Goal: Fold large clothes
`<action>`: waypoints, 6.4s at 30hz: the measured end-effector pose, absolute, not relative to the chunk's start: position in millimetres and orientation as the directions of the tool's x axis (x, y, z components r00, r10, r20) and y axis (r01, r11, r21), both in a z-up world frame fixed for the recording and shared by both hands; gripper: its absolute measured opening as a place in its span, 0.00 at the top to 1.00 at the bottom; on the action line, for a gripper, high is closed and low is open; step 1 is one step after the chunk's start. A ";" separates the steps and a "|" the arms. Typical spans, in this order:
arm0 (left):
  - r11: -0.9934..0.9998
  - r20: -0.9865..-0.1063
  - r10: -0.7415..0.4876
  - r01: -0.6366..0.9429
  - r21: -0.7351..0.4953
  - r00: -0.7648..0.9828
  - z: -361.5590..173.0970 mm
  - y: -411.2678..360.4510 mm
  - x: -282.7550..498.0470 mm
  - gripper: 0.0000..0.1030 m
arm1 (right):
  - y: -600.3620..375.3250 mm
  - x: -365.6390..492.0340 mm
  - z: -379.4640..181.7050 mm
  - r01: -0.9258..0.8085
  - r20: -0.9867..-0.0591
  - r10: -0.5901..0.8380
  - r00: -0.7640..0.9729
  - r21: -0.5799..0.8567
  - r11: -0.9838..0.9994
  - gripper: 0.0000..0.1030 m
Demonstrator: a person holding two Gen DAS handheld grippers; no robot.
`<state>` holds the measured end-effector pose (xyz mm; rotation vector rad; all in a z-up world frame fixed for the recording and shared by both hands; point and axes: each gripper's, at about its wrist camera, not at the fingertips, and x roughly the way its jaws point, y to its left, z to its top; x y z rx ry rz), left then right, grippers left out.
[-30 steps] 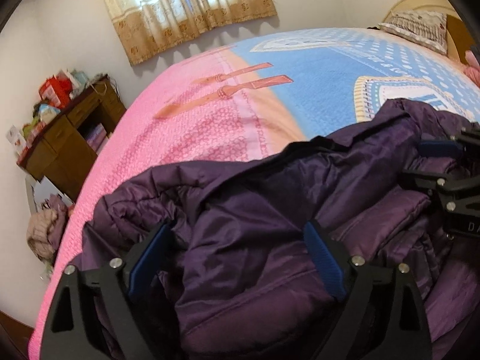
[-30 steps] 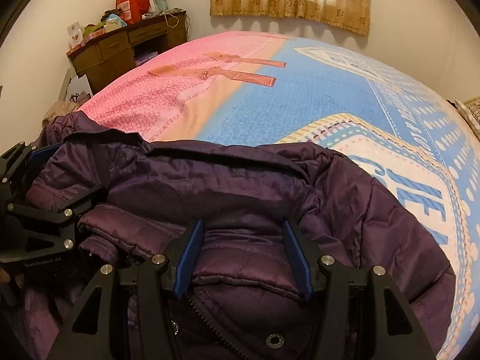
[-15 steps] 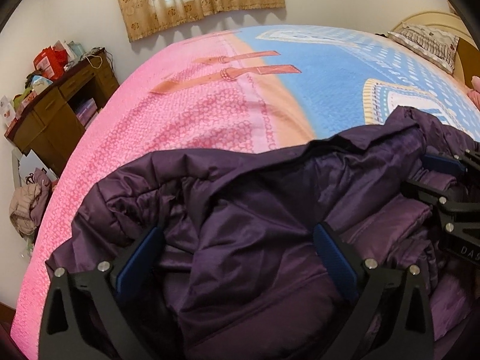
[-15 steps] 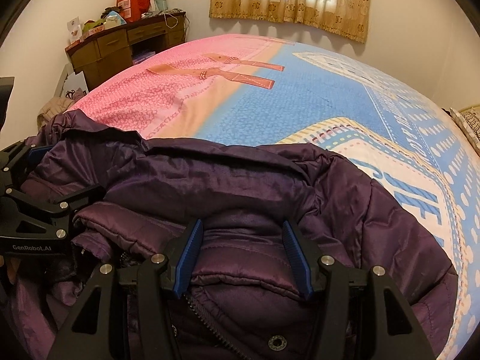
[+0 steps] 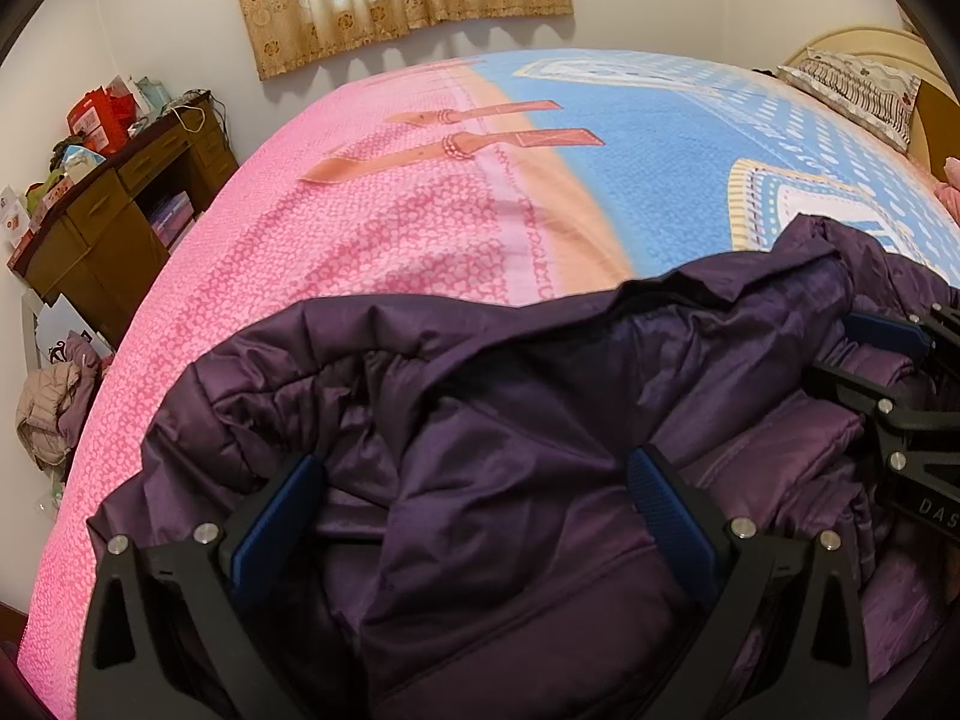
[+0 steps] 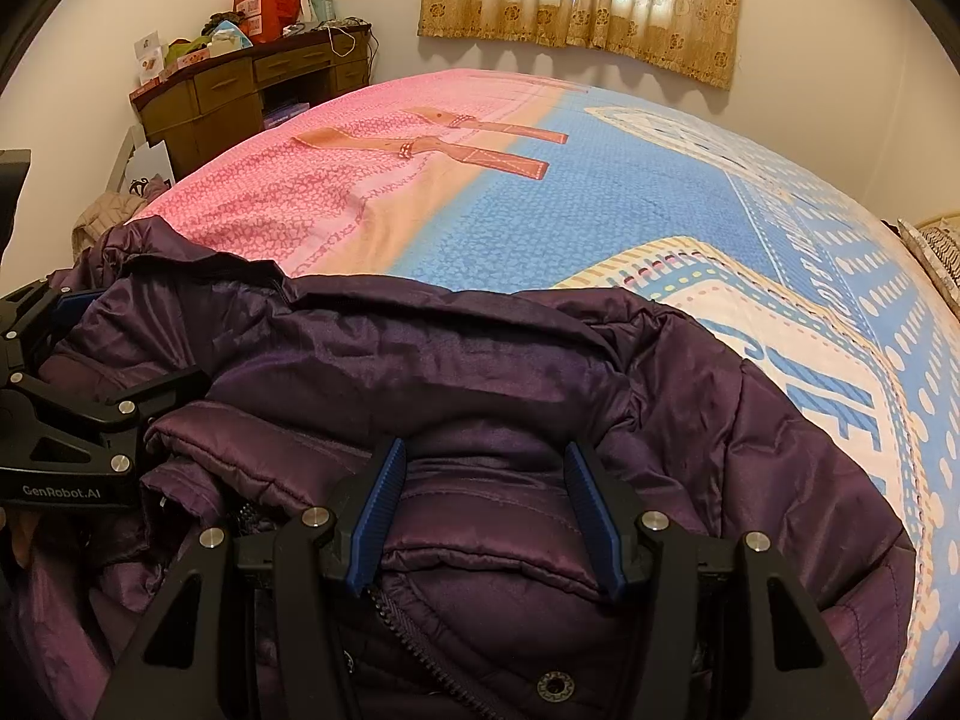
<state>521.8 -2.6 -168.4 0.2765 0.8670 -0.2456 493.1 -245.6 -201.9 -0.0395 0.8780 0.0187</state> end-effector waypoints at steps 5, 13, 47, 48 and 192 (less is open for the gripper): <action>0.937 -0.776 -0.100 0.323 0.138 0.622 -168.4 -2.6 522.0 0.00 | -245.1 493.3 -202.0 -0.032 -0.770 -0.001 0.638 -0.028 0.999 0.46; 0.937 -0.779 -0.102 0.322 0.133 0.619 -170.1 -2.4 523.2 0.00 | -245.6 493.4 -202.2 -0.031 -0.770 -0.004 0.638 -0.031 0.999 0.46; 0.942 -0.722 -0.323 0.282 -0.183 0.611 -139.4 168.4 144.1 0.00 | -352.8 40.9 -177.8 0.033 -0.779 0.274 0.564 0.353 0.935 0.24; 0.935 -0.721 -0.344 0.292 -0.202 0.602 -146.5 166.4 135.1 0.00 | -349.7 32.0 -184.8 0.042 -0.769 0.276 0.577 0.365 0.930 0.24; 0.965 -0.644 -0.028 0.189 0.181 0.764 -112.4 -38.2 347.1 0.09 | -266.3 328.4 -152.3 0.227 -0.737 -0.230 0.636 -0.107 0.968 0.24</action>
